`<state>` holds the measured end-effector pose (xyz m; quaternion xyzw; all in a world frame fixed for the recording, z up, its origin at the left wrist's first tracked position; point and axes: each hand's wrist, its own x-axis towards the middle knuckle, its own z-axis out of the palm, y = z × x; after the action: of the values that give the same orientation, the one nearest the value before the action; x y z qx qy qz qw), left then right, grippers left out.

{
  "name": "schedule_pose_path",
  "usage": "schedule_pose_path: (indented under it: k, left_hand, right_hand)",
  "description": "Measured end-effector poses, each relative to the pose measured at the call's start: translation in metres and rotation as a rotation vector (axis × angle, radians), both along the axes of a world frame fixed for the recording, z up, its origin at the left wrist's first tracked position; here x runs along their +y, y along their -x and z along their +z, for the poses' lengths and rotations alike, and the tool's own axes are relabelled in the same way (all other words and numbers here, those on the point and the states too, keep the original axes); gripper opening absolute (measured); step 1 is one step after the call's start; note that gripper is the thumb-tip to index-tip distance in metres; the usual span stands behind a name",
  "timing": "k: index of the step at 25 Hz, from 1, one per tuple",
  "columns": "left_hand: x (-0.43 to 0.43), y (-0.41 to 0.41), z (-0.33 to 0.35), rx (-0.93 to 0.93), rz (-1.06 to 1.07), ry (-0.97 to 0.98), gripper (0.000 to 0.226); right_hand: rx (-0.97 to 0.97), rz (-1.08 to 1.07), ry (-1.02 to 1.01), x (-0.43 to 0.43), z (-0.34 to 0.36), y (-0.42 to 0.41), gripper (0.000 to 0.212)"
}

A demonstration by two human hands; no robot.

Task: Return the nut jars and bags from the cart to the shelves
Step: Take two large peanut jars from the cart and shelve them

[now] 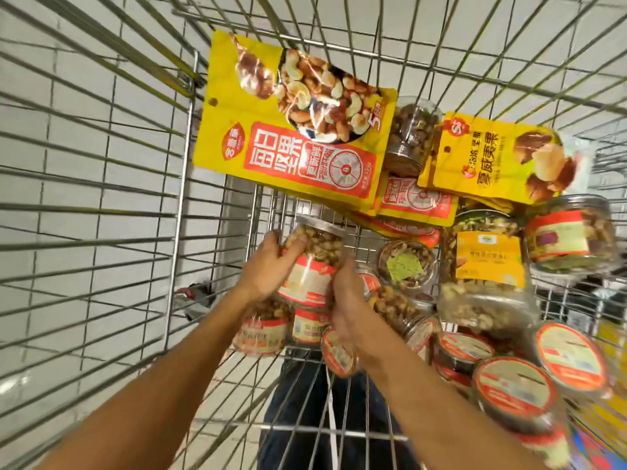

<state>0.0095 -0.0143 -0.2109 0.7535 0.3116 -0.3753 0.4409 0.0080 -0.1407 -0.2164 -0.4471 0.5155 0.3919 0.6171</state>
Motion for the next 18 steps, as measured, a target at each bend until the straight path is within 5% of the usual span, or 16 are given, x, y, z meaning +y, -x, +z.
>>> schedule_pose_path:
  k: [2, 5, 8, 10, 13, 15, 18]
  left_hand:
    - [0.0, 0.007, 0.048, -0.06, 0.137, 0.202, 0.089]
    - [-0.002, 0.002, 0.102, -0.232, 0.127, 0.238, 0.056]
    - [0.007, 0.001, 0.123, -0.325, 0.524, 0.438, 0.048]
    - [0.014, 0.012, 0.102, -0.246, 0.618, 0.218, 0.045]
    - [0.017, 0.067, 0.045, 0.121, 0.252, -0.267, 0.04]
    - [0.014, 0.102, 0.01, 0.215, 0.182, -0.252, 0.043]
    - [0.014, 0.124, -0.027, 0.078, 0.26, -0.154, 0.049]
  right_hand:
    - [-0.061, 0.039, -0.07, -0.012, 0.038, -0.006, 0.052]
    - [-0.171, 0.101, -0.185, -0.033, 0.08, -0.023, 0.06]
    - [-0.269, 0.049, -0.262, -0.05, 0.098, -0.038, 0.063]
    - [-0.264, 0.038, -0.235, -0.057, 0.097, -0.04, 0.056]
    - [-0.191, 0.05, -0.217, -0.061, 0.083, -0.031, 0.058]
    - [-0.146, 0.049, -0.21, -0.063, 0.064, -0.023, 0.062]
    - [-0.085, 0.103, -0.193, -0.063, 0.036, -0.017, 0.07]
